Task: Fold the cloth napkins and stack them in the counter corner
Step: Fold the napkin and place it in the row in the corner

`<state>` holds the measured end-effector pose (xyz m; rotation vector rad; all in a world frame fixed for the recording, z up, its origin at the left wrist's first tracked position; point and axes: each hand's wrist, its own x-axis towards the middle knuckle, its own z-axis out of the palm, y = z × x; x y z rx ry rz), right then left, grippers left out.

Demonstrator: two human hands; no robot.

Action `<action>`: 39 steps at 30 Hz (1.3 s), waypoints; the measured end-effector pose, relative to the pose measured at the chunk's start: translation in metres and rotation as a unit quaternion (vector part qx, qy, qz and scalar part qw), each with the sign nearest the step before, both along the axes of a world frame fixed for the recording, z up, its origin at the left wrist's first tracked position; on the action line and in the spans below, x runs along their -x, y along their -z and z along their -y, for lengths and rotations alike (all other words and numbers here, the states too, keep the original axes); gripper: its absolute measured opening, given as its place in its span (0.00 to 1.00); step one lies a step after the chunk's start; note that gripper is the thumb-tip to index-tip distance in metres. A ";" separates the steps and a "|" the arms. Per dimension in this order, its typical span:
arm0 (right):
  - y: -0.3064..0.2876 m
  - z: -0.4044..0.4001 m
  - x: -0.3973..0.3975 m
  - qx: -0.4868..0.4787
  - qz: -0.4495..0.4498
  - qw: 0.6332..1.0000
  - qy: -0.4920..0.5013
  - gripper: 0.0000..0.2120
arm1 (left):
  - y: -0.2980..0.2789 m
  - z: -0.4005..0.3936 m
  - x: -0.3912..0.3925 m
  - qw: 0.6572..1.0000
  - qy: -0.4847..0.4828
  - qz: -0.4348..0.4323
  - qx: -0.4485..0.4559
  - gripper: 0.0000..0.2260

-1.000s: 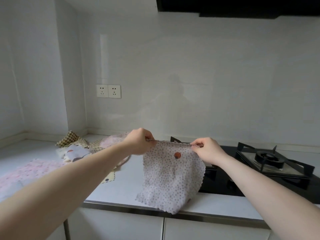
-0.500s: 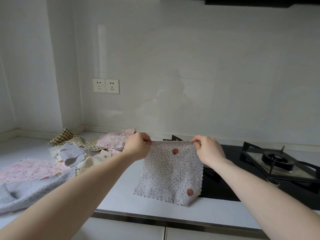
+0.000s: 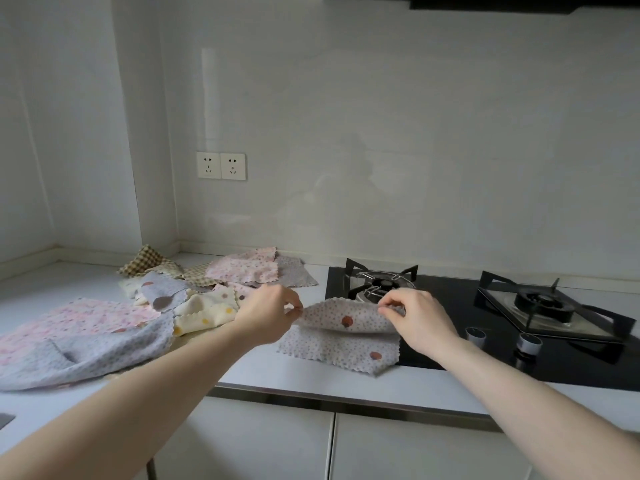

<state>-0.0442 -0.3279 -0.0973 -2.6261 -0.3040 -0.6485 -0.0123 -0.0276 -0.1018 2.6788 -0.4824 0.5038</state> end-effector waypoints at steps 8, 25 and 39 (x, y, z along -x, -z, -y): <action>0.040 -0.004 0.030 0.070 -0.074 0.995 -0.004 0.03 | 0.023 0.002 0.026 0.987 -0.009 -0.027 -0.161 0.07; 0.034 0.005 0.013 -0.136 0.014 0.989 0.064 0.05 | 0.004 0.013 -0.009 0.964 0.020 -0.041 0.261 0.07; 0.075 0.012 0.040 -0.105 -0.078 0.991 -0.028 0.04 | 0.054 -0.013 0.018 0.996 0.011 -0.083 0.005 0.15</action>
